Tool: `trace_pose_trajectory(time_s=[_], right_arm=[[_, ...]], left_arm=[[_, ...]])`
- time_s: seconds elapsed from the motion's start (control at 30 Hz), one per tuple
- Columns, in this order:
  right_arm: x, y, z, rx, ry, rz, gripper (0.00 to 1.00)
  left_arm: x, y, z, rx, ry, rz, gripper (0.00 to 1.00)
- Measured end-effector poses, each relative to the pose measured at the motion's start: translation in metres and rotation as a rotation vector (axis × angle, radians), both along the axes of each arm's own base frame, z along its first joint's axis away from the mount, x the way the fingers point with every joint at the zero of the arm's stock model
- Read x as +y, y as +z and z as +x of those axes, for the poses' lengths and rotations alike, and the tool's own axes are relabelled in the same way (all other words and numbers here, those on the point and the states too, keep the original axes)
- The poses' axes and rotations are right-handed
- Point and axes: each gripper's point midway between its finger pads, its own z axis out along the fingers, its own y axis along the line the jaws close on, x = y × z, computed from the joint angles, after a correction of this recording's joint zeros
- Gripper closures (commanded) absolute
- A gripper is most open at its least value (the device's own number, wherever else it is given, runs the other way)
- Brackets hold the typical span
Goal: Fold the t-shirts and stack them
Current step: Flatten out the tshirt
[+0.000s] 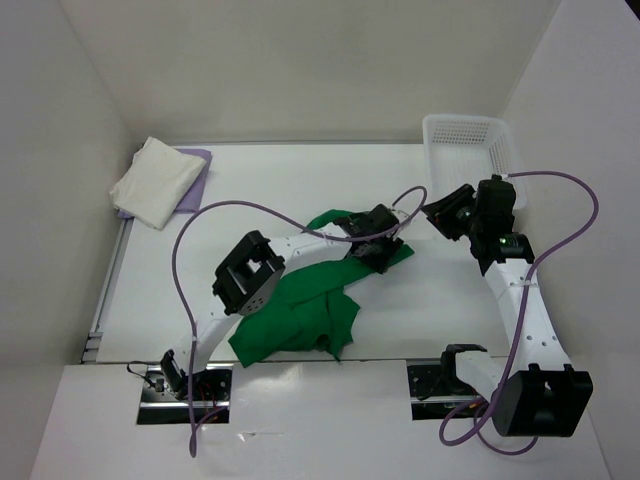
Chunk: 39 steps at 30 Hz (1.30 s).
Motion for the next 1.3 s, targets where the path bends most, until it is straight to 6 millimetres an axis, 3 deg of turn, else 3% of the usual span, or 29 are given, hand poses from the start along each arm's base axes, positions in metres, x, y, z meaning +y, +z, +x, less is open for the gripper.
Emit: trace_pose_trajectory(time_s=[0.1, 0.17, 0.23, 0.27, 0.4, 0.53, 0.63, 0.7, 0.8, 0.87, 0.93, 1.0, 1.03, 1.1, 1.23, 1.3], right_arm=[[0.001, 0.001, 0.000, -0.004, 0.005, 0.005, 0.60], [0.002, 0.002, 0.001, -0.007, 0.011, 0.009, 0.60], [0.003, 0.002, 0.000, -0.007, 0.014, 0.011, 0.60], [0.003, 0.002, 0.000, -0.007, 0.014, 0.011, 0.60], [0.004, 0.002, 0.000, -0.008, 0.018, 0.014, 0.60], [0.005, 0.003, 0.000, -0.011, 0.025, 0.017, 0.60], [0.005, 0.003, 0.000, -0.012, 0.026, 0.017, 0.63], [0.006, 0.000, 0.001, -0.013, 0.027, 0.017, 0.64], [0.012, -0.020, -0.003, 0.014, 0.047, 0.020, 0.70], [0.023, -0.045, -0.014, 0.071, 0.080, 0.026, 0.76], [0.037, -0.069, -0.027, 0.133, 0.127, 0.034, 0.76], [0.052, -0.088, -0.038, 0.189, 0.189, 0.031, 0.69], [0.062, -0.098, -0.043, 0.221, 0.229, 0.029, 0.64], [0.087, -0.119, -0.053, 0.291, 0.323, 0.018, 0.49], [0.145, -0.161, -0.088, 0.428, 0.548, -0.005, 0.36], [0.159, -0.176, -0.104, 0.481, 0.610, -0.012, 0.34]], left_arm=[[-0.008, 0.002, -0.003, -0.024, -0.016, -0.012, 0.33], [-0.010, 0.001, -0.005, -0.038, -0.019, -0.005, 0.39], [-0.011, 0.000, -0.005, -0.050, -0.019, 0.002, 0.58], [-0.011, -0.001, -0.005, -0.057, -0.015, 0.007, 0.75], [-0.008, -0.002, 0.004, -0.097, 0.030, 0.033, 1.00], [-0.003, 0.001, 0.008, -0.109, 0.066, 0.049, 1.00], [0.014, 0.010, 0.010, -0.090, 0.089, 0.056, 1.00], [0.036, 0.028, 0.017, -0.070, 0.115, 0.034, 1.00], [0.082, 0.093, 0.050, -0.088, 0.205, -0.085, 1.00], [0.122, 0.148, 0.077, -0.137, 0.289, -0.193, 1.00], [0.174, 0.200, 0.103, -0.211, 0.388, -0.301, 1.00], [0.222, 0.230, 0.116, -0.253, 0.474, -0.379, 1.00], [0.242, 0.237, 0.119, -0.259, 0.508, -0.413, 1.00], [0.273, 0.232, 0.120, -0.234, 0.562, -0.446, 1.00], [0.316, 0.184, 0.116, -0.085, 0.663, -0.467, 1.00], [0.337, 0.164, 0.115, -0.021, 0.722, -0.472, 1.00]])
